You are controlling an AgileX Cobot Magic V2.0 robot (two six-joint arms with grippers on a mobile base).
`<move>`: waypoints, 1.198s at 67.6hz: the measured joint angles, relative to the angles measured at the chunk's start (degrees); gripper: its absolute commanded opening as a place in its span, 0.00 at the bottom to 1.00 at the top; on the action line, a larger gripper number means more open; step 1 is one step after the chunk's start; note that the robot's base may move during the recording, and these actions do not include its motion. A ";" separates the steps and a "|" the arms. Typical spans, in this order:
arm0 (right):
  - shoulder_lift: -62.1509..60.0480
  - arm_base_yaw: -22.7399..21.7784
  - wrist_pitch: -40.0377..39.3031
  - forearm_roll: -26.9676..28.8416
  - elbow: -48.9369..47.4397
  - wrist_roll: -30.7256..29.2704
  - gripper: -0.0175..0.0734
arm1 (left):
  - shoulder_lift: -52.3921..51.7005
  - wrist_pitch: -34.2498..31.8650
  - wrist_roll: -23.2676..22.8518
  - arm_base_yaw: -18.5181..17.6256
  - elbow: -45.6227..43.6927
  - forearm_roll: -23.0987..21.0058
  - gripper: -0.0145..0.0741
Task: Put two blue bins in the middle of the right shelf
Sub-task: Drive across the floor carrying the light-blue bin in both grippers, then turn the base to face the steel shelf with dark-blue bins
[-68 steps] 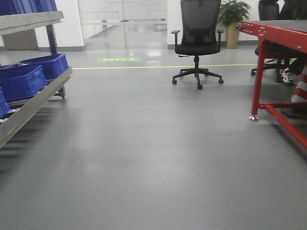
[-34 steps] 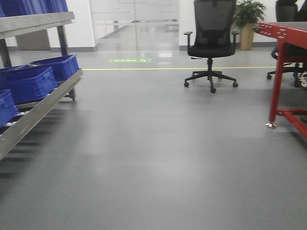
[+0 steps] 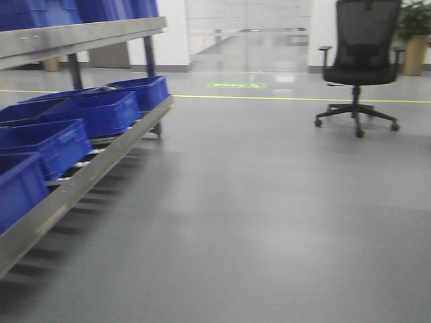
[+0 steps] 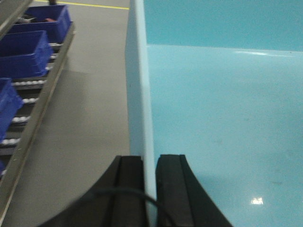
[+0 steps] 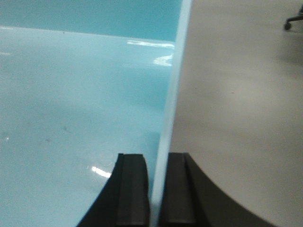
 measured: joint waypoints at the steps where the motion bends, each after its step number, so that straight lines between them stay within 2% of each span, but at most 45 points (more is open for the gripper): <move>1: 0.00 0.00 0.00 0.00 0.00 0.00 0.02 | 0.00 0.00 0.00 0.00 0.00 0.00 0.04; 81: 0.00 0.00 -0.11 0.00 0.00 0.00 0.02 | 0.00 0.00 0.00 0.00 0.00 0.00 0.04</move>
